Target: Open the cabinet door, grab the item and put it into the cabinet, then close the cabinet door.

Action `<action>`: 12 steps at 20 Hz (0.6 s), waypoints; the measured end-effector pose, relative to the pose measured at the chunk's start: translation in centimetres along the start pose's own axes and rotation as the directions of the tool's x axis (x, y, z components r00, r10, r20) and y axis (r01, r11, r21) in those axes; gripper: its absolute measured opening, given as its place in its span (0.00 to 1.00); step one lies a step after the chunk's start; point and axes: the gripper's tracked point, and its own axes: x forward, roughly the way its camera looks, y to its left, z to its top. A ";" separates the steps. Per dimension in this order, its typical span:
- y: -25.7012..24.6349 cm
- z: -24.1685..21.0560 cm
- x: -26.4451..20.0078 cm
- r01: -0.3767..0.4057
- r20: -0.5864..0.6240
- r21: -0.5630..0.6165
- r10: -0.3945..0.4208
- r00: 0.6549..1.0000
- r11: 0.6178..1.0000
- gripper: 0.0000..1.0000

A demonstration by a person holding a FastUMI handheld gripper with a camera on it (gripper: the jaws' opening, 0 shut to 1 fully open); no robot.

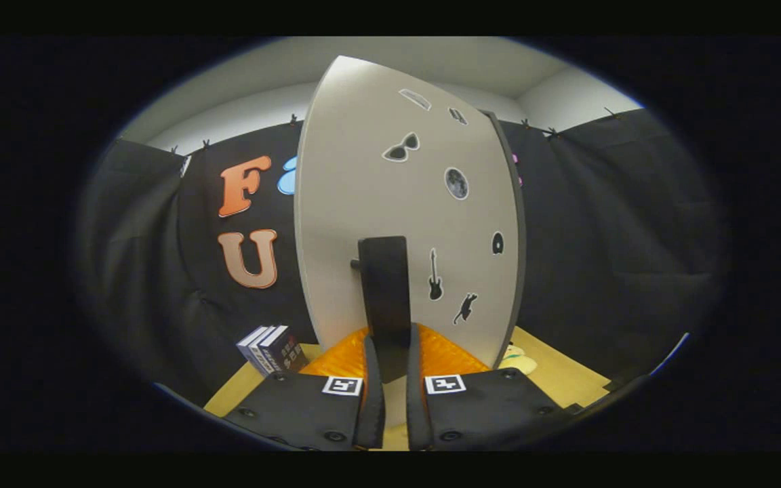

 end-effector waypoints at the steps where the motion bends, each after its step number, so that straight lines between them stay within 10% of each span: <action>1: -0.6 0.1 -0.7 0.011 0.003 0.000 -0.011 1.000 1.000 0.20; 12: -13.9 0.0 -8.9 0.255 0.037 -0.029 -0.254 0.967 0.967 0.10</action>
